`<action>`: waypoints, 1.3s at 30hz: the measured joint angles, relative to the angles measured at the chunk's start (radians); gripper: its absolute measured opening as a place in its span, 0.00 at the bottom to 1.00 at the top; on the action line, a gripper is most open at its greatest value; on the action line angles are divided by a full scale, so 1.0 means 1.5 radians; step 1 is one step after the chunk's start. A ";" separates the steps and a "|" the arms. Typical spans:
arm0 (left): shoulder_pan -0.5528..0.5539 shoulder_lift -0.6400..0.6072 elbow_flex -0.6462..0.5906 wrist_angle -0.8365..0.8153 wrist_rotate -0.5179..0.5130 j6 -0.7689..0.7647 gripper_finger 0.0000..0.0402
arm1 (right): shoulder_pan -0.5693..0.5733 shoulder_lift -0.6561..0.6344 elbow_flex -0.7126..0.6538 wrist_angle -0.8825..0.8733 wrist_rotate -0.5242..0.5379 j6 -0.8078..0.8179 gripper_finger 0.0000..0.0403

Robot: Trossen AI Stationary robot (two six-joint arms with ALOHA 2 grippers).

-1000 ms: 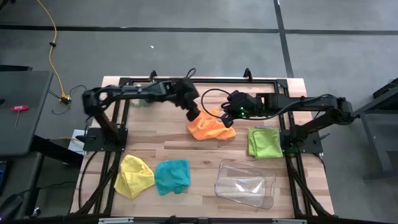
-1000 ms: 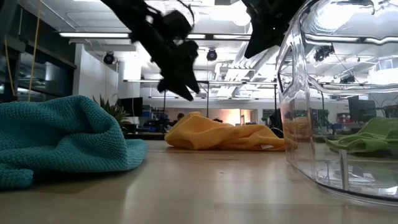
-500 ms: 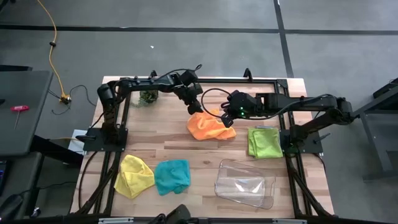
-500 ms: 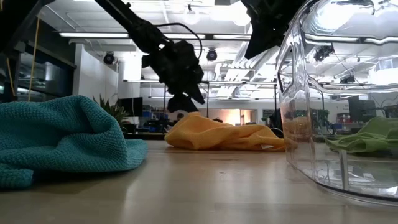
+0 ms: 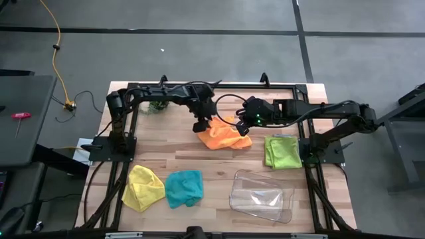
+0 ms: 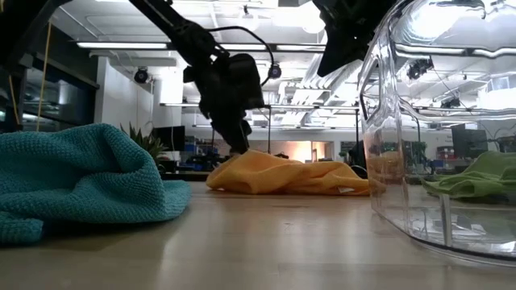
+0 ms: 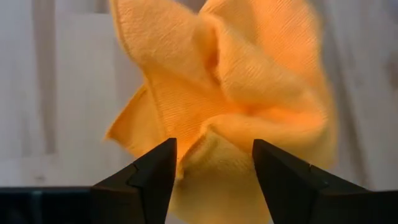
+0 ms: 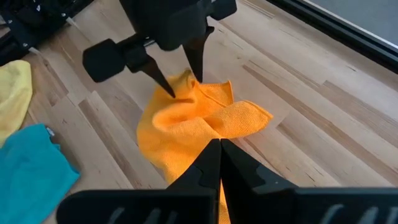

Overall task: Fold microfiber towels
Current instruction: Fold the orange cloth

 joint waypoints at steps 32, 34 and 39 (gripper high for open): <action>0.013 -0.327 0.000 0.052 -0.315 0.045 0.00 | -0.013 0.001 0.000 0.001 0.121 -0.026 0.00; -0.016 -0.356 0.001 0.037 -0.306 0.029 0.00 | -0.018 0.001 0.000 0.001 0.121 -0.035 0.00; -0.137 -0.379 -0.025 -0.040 -0.308 -0.015 0.00 | -0.035 0.001 0.000 0.001 0.121 -0.046 0.00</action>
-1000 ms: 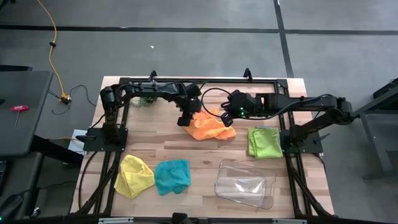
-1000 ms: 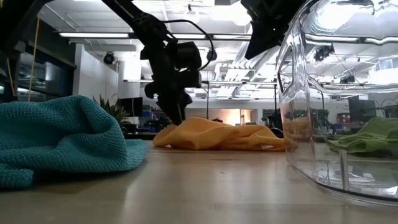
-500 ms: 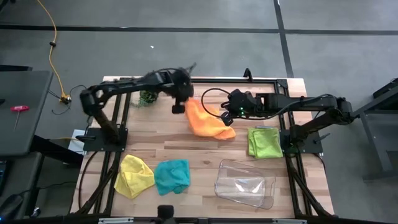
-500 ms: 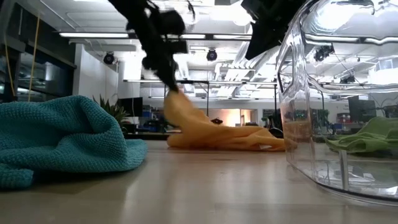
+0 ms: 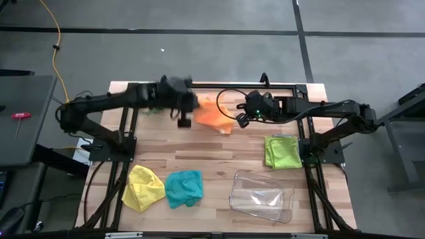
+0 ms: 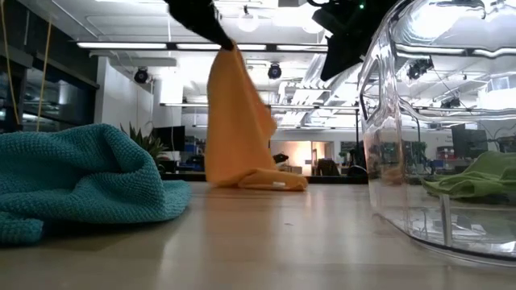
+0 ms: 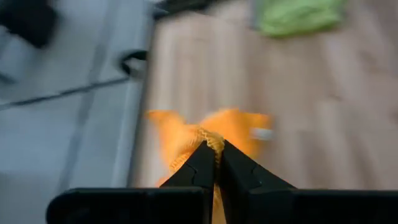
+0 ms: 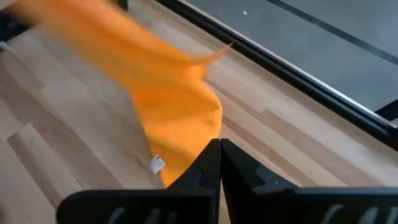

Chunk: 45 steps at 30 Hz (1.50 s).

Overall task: Fold microfiber towels
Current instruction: Fold the orange cloth

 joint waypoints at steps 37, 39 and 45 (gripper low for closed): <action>-0.268 0.194 -0.299 0.353 -0.028 -0.465 0.00 | -0.105 0.354 -0.001 0.291 -0.396 0.153 0.50; -0.268 0.194 -0.299 0.353 -0.028 -0.465 0.00 | -0.102 0.360 -0.001 0.313 -0.392 0.162 0.50; -0.268 0.194 -0.299 0.352 -0.028 -0.465 0.00 | -0.098 0.361 0.000 0.310 -0.381 0.168 0.44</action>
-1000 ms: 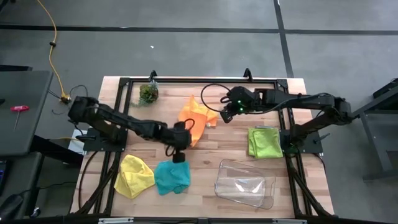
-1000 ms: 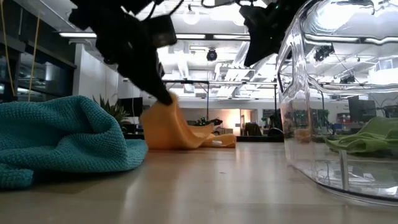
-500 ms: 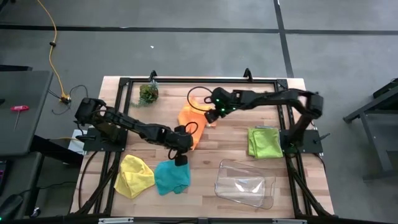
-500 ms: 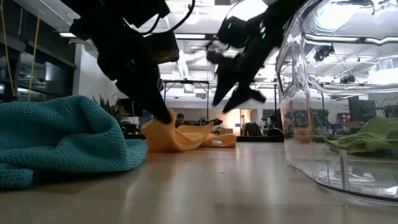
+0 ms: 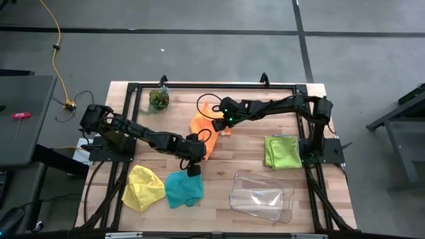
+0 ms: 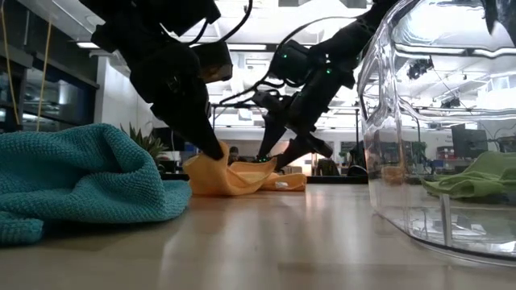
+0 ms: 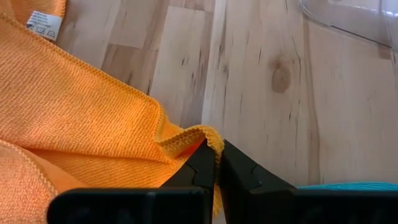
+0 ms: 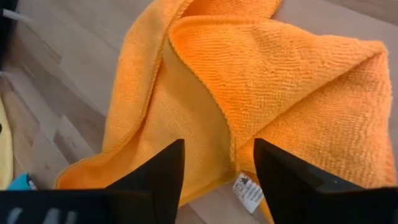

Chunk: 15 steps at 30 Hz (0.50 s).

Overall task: Fold microfiber towels
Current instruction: Fold the orange cloth

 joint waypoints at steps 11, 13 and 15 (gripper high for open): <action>0.000 0.000 0.001 0.000 0.000 -0.015 0.00 | 0.002 0.000 0.000 -0.008 0.007 0.000 0.02; 0.000 0.000 0.001 -0.001 0.000 -0.015 0.00 | 0.002 0.000 0.000 0.000 0.007 0.013 0.05; 0.000 0.000 0.001 -0.001 0.000 -0.015 0.00 | 0.002 0.000 0.000 0.000 0.007 0.013 0.06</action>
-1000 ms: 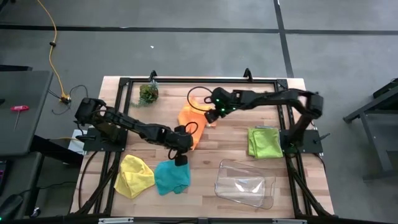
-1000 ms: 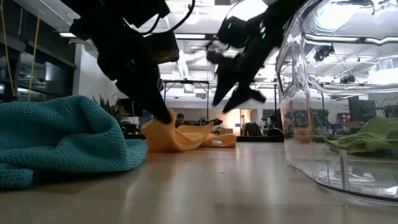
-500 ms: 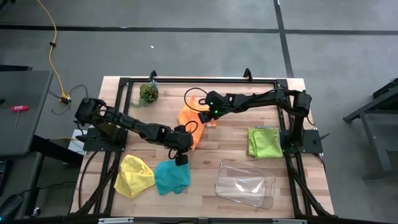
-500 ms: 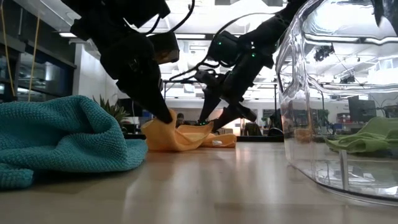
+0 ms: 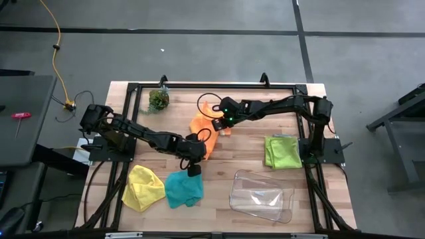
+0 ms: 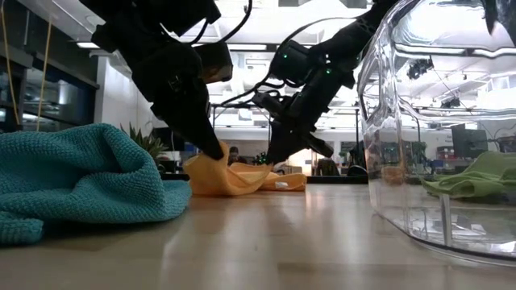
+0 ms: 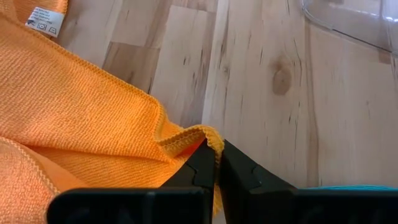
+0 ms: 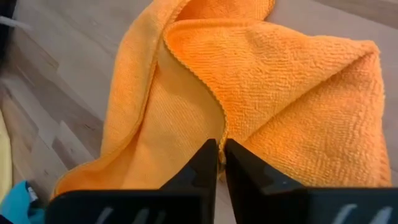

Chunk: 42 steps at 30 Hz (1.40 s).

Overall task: Fold microfiber towels
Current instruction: Fold the orange cloth

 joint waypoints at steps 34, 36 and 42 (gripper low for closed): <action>0.084 -0.108 0.048 -0.101 -0.046 0.018 0.58 | 0.189 -0.213 0.001 -0.332 0.129 -0.050 0.00; 0.077 -0.078 0.047 -0.056 -0.018 0.028 0.57 | 0.189 -0.213 0.001 -0.328 0.129 -0.047 0.00; 0.028 0.021 0.048 0.113 0.052 0.128 0.53 | 0.188 -0.213 0.001 -0.323 0.129 -0.048 0.00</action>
